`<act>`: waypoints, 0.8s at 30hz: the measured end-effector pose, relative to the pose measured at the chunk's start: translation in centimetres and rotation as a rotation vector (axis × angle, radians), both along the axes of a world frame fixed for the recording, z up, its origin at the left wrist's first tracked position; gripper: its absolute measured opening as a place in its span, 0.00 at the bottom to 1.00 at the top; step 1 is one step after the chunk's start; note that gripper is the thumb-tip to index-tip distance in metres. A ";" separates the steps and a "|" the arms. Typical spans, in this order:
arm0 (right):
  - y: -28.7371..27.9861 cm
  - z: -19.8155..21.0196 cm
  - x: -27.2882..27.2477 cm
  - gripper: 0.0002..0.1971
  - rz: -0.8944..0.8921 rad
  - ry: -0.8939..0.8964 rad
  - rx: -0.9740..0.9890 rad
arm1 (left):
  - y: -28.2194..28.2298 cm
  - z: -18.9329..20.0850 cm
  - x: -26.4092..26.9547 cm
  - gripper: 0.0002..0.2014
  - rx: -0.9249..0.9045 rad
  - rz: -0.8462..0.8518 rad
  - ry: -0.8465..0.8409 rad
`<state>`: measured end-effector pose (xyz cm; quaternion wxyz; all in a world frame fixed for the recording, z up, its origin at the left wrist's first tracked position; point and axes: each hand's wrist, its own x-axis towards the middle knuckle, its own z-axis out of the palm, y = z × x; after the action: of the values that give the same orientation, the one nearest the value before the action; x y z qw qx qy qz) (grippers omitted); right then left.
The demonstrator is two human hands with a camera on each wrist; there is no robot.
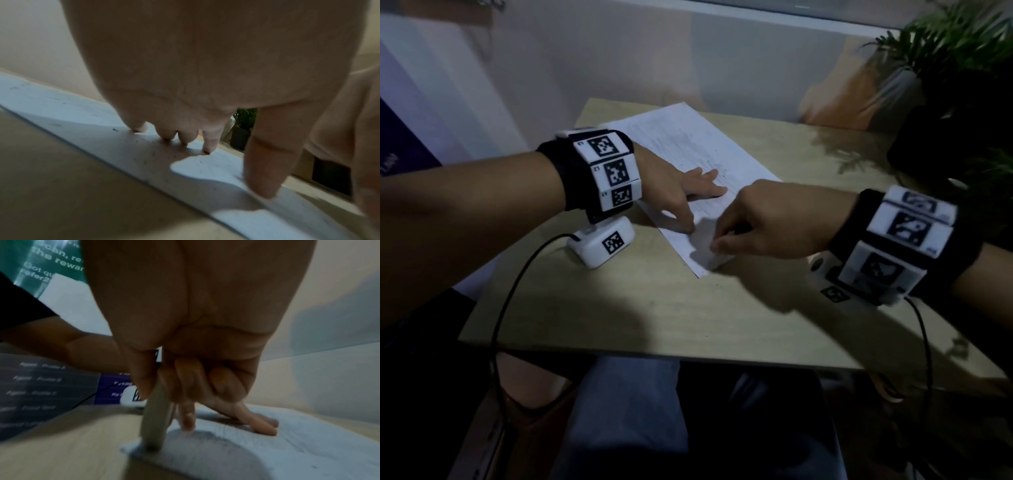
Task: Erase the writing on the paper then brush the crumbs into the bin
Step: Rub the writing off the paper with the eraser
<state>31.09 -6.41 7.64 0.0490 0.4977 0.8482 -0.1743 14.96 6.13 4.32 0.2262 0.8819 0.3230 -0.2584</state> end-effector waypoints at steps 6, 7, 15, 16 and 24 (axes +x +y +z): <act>1.5 -0.8 3.4 0.16 -0.284 0.109 0.234 | -0.4 -0.3 0.1 0.62 0.056 -0.047 0.021; 1.5 -1.3 3.5 0.16 -0.305 0.131 0.211 | -0.6 -0.4 0.1 0.62 0.070 -0.040 0.024; 1.9 -2.7 4.0 0.16 -0.345 0.111 0.276 | -1.4 -0.8 0.3 0.60 0.179 -0.001 0.076; 1.6 -2.6 3.6 0.15 -0.297 0.133 0.220 | -1.3 -0.9 0.3 0.61 0.174 0.000 0.079; 2.6 -3.2 3.9 0.20 -0.367 0.038 0.312 | -1.5 -0.6 0.4 0.62 0.163 -0.008 0.101</act>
<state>35.02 -3.86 4.45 -0.0772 0.6415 0.7611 -0.0564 15.40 4.68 3.76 0.1362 0.8846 0.3503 -0.2761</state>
